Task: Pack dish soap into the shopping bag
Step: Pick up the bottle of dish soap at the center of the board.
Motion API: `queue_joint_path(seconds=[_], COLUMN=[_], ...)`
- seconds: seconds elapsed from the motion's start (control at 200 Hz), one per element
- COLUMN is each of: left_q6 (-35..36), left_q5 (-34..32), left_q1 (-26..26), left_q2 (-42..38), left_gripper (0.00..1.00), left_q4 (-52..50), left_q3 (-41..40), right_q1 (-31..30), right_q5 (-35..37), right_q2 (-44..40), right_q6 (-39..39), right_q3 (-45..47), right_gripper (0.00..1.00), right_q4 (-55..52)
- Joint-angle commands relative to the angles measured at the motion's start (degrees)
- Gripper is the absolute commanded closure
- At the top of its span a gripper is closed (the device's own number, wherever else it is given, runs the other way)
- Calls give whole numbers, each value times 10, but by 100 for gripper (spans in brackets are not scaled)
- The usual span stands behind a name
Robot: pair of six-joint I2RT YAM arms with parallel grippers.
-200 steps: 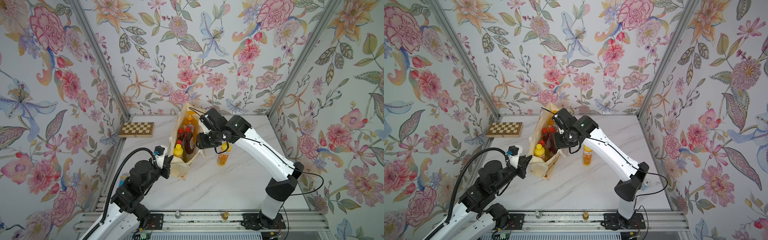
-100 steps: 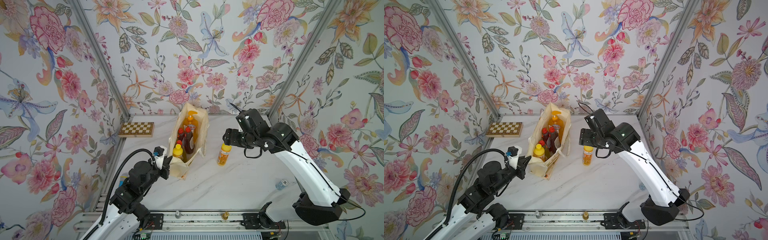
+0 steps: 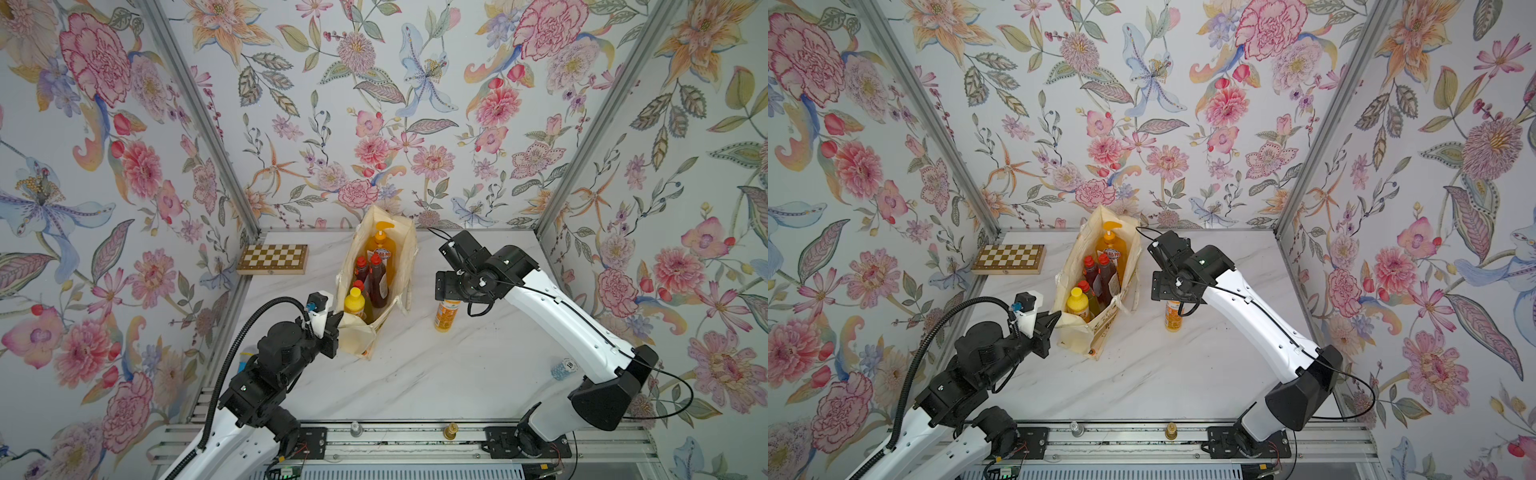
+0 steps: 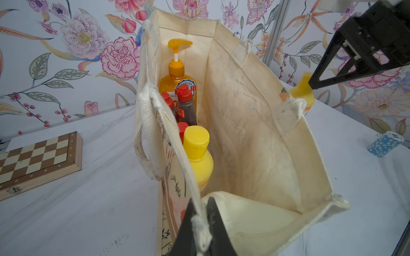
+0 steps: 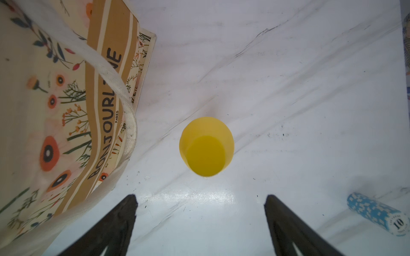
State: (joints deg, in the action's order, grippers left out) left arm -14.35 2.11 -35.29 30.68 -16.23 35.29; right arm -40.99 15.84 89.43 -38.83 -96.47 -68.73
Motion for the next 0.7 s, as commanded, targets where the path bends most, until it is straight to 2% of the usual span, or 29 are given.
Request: queue_joint_path(seconds=[0.0, 0.32, 0.696], left_q6=[7, 8, 7], left_q5=[-9, -2, 2], left_q1=[-5, -5, -6], left_q2=[-2, -4, -9], left_gripper=[100, 100, 100], left_q4=[-42, -39, -38], left_q3=[7, 5, 0], right_q1=[11, 30, 31], right_q5=[13, 3, 22], right_q2=[7, -14, -14], right_q6=[15, 17, 35], right_q3=[30, 131, 155], right_gripper=[10, 20, 25], right_q4=[31, 130, 178])
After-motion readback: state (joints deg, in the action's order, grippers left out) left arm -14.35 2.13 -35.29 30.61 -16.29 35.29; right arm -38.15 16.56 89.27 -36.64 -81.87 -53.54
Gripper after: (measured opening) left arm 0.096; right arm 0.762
